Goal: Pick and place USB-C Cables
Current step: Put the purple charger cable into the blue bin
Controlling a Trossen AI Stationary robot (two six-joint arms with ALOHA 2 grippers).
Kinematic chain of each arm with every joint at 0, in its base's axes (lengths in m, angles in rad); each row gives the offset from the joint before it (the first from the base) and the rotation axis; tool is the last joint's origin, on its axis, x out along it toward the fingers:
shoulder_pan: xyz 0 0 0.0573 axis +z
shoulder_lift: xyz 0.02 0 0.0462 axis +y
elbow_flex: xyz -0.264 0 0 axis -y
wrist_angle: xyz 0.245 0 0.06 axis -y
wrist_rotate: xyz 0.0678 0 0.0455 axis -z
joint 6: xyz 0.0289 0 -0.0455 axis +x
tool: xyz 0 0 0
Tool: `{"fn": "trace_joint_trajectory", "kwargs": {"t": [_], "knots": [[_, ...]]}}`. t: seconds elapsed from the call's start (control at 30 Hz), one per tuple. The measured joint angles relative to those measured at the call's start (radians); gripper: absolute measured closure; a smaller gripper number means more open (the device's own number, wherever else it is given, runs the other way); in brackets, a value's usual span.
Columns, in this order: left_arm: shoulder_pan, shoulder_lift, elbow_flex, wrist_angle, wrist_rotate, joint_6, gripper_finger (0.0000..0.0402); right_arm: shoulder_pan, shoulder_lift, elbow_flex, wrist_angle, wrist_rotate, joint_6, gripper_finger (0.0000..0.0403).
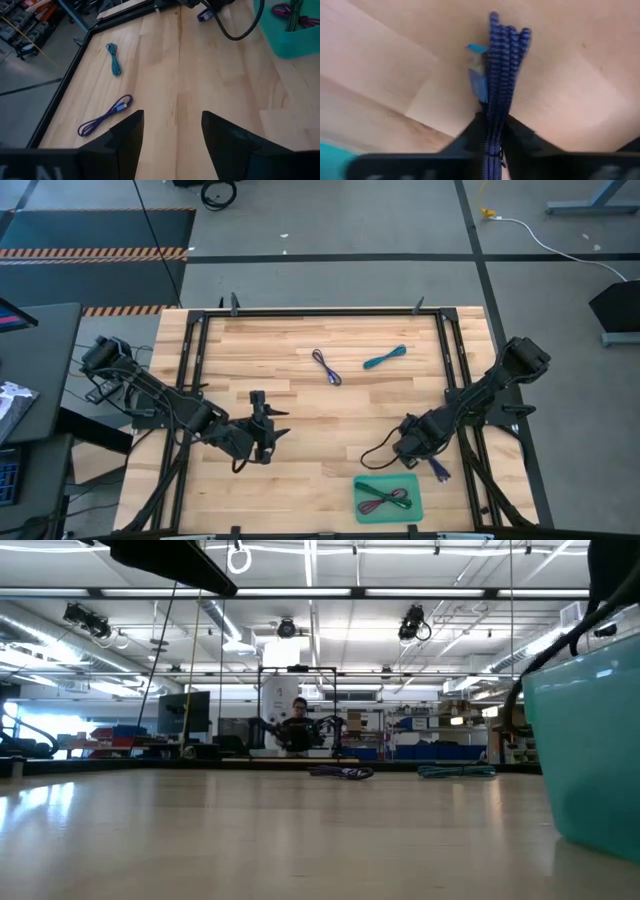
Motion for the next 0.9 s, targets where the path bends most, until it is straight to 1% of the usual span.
{"fn": "trace_joint_trajectory", "kwargs": {"t": [0.03, 0.07, 0.13, 0.23, 0.27, 0.33, 0.4, 0.43, 0.53, 0.67, 0.77, 0.9], "knots": [[0.0, 0.0, 0.0, 0.0, 0.0, -0.004, 0.0193, -0.004, 0.0, 0.0, -0.003, 0.001, -0.031, 0.0372], [0.0, 0.0, 0.0, 0.0, 0.0, -0.008, 0.0193, -0.009, 0.0, 0.0, -0.009, 0.0, -0.056, 0.038], [0.0, 0.0, 0.0, 0.0, 0.0, -0.015, 0.0193, -0.019, 0.003, 0.004, -0.042, 0.008, -0.092, 0.038], [0.0, 0.0, 0.0, -0.009, 0.0, -0.022, 0.0193, -0.037, 0.014, 0.046, -0.226, 0.086, -0.177, 0.038], [0.0, 0.0, 0.0, -0.011, 0.0, -0.024, 0.0193, -0.043, 0.012, 0.082, -0.29, 0.128, -0.206, 0.038], [0.001, -0.003, 0.0, -0.011, 0.0, -0.03, 0.0193, -0.058, 0.009, 0.171, -0.376, 0.176, -0.259, 0.038], [0.008, -0.007, 0.0, -0.008, 0.0, -0.036, 0.0193, -0.068, 0.009, 0.262, -0.497, 0.219, -0.309, 0.038], [0.012, -0.008, 0.0, -0.006, 0.0, -0.048, 0.0193, -0.071, 0.009, 0.316, -0.518, 0.244, -0.329, 0.038], [0.023, -0.014, 0.0, -0.008, 0.0, -0.09, 0.0193, -0.074, 0.009, 0.474, -0.521, 0.299, -0.383, 0.038], [0.034, -0.016, 0.0, -0.009, 0.0, -0.118, 0.0193, -0.057, 0.009, 0.652, -0.461, 0.306, -0.428, 0.038], [0.035, -0.016, 0.0, -0.009, 0.0, -0.133, 0.0193, -0.027, 0.01, 0.73, -0.397, 0.291, -0.471, 0.038], [0.035, -0.016, 0.0, -0.015, 0.0, -0.166, 0.0193, 0.021, 0.038, 0.782, -0.363, 0.25, -0.508, 0.038]]}}
